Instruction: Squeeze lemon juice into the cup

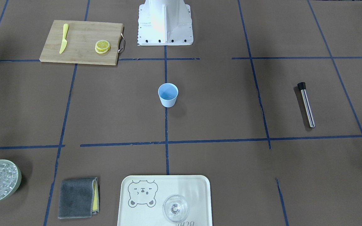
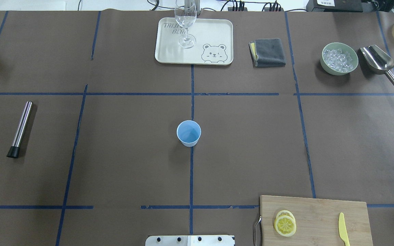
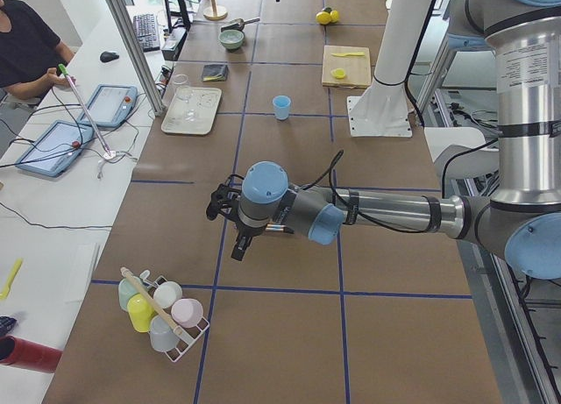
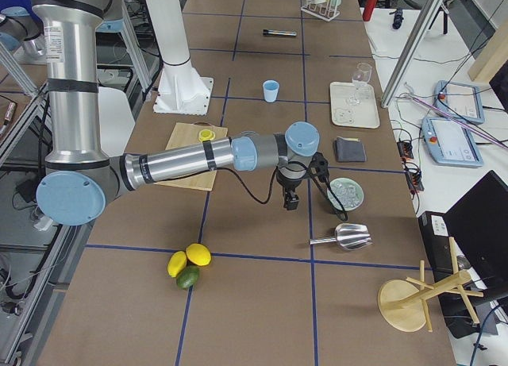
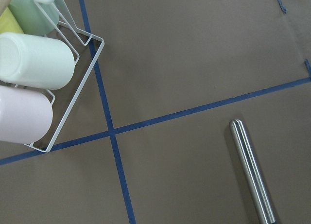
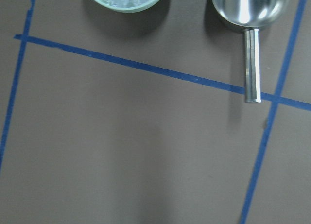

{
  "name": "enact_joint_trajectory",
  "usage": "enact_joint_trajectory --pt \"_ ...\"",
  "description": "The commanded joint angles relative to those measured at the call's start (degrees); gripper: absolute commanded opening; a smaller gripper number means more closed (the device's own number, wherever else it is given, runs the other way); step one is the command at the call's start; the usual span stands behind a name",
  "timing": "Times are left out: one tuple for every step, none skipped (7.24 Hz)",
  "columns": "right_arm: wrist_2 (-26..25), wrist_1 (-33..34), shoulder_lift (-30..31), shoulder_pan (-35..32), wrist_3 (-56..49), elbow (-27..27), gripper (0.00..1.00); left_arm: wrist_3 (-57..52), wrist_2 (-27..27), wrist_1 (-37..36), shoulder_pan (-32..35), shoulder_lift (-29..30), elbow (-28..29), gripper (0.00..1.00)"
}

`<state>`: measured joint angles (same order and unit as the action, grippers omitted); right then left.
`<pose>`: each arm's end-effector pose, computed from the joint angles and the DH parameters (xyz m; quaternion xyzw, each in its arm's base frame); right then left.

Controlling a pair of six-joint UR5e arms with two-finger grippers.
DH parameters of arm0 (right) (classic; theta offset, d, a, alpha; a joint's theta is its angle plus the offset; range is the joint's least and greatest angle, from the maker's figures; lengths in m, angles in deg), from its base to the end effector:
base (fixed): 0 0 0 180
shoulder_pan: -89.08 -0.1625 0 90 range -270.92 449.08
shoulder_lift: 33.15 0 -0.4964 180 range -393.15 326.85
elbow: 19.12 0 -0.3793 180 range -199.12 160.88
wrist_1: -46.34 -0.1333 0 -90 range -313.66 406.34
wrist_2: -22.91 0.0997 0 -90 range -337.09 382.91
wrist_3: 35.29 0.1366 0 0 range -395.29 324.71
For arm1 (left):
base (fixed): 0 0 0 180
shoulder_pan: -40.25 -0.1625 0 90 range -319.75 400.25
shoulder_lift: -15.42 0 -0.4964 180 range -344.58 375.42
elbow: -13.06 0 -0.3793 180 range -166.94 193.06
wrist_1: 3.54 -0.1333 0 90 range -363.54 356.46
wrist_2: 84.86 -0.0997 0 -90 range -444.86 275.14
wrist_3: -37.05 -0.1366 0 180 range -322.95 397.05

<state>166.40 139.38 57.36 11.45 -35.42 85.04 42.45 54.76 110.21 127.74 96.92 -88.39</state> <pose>-0.0793 -0.4711 0.6309 0.0343 -0.4543 -0.1382 0.8794 -0.0102 -0.4351 0.6682 0.1809 0.4218 0.0746 0.8853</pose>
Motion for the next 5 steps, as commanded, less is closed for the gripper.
enact_joint_trajectory --pt "4.6 -11.3 0.6 7.2 9.5 0.3 1.00 5.6 2.1 5.4 0.1 -0.6 0.8 1.00" --pt "1.0 -18.9 0.5 13.3 21.8 0.4 1.00 5.7 6.0 10.7 0.0 -2.4 0.8 1.00" --pt "-8.2 -29.0 0.7 21.1 36.5 2.3 1.00 5.9 7.3 19.8 0.0 -5.2 2.0 1.00" --pt "-15.9 -31.9 1.6 30.2 51.7 6.0 1.00 9.2 8.7 27.1 0.0 -6.3 4.1 1.00" --pt "-22.1 -31.9 1.6 37.9 62.0 9.7 1.00 19.6 9.8 29.9 -0.2 -6.1 4.3 1.00"
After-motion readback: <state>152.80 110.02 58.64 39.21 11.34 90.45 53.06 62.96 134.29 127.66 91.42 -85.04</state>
